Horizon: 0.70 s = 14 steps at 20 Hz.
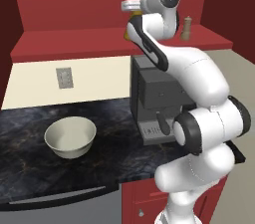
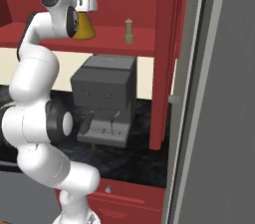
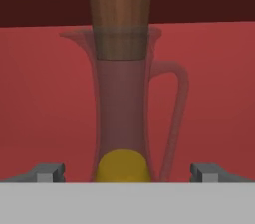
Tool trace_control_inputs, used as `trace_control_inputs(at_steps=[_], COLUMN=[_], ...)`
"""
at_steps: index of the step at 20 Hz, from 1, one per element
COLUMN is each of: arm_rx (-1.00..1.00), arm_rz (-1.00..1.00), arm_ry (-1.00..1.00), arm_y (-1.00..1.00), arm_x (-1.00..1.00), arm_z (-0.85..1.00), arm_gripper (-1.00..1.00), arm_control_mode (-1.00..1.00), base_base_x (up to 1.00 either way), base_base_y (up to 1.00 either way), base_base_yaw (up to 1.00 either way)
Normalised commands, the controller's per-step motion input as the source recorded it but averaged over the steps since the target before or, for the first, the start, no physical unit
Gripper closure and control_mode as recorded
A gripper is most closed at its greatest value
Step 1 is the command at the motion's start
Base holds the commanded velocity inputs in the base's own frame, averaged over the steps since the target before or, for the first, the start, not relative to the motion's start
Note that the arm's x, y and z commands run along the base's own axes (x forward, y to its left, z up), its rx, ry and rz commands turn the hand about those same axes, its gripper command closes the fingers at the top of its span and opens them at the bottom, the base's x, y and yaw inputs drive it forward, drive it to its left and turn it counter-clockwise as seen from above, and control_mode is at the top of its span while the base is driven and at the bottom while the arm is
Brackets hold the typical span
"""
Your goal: Retrieve the bottle and the shaker from the cabinet and place them next to the mixing bowl on the counter. Then add garlic from the fridge to the mixing bowl.
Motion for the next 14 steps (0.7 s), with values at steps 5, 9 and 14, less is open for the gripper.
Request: trace_control_inputs(at_steps=[5,9,14], arm_rx=[0.00,0.00,0.00], arm_rz=[0.00,0.00,0.00], arm_ry=[0.00,0.00,0.00], arm_y=[0.00,0.01,0.03], arm_x=[0.15,0.13,0.25], arm_z=[0.00,0.00,0.00], arm_gripper=[-1.00,-1.00,-1.00], arm_control_mode=[-1.00,-1.00,-1.00], base_base_x=[0.00,0.00,0.00], base_base_y=[0.00,0.00,0.00], base_base_yaw=[0.00,0.00,0.00])
